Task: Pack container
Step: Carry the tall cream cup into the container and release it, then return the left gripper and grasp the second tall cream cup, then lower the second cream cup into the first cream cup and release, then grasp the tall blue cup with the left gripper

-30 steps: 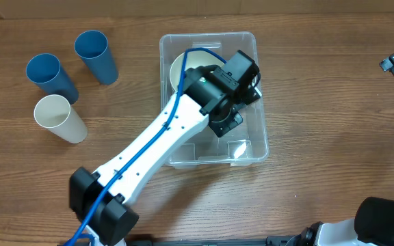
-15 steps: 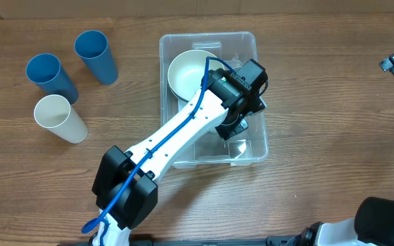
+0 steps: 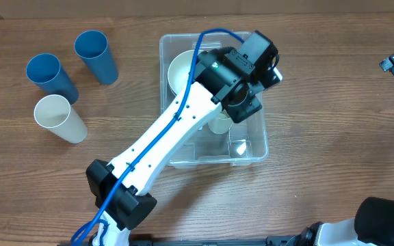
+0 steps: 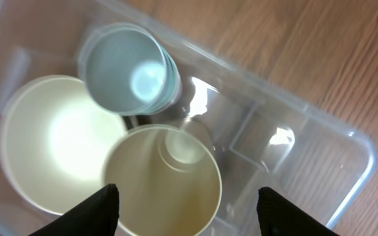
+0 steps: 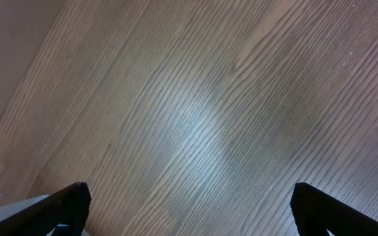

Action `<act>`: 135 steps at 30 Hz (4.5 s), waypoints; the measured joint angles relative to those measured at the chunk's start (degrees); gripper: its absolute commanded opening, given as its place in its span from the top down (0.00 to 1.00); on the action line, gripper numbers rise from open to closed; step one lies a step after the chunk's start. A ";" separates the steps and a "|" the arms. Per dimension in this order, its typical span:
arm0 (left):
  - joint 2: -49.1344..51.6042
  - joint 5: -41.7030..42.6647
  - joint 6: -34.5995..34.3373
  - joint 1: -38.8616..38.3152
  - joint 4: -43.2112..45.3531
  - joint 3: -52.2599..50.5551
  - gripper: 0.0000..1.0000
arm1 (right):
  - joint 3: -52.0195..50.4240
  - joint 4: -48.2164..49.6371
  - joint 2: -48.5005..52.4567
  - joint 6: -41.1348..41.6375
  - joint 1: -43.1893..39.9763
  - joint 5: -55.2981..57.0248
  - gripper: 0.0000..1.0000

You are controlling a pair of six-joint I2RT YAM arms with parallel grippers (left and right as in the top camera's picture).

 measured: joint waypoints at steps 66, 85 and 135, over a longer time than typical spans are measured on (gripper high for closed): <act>-29.57 3.26 -21.77 29.88 3.30 -19.47 0.96 | 0.00 0.02 0.00 0.00 0.00 0.02 0.00; -15.76 -0.98 -17.64 3.54 0.63 -1.53 0.96 | 0.00 0.02 0.00 0.02 0.00 0.02 0.00; 13.22 -3.48 -20.63 42.60 -0.07 12.33 0.12 | 0.00 0.00 0.00 0.00 0.00 0.04 0.00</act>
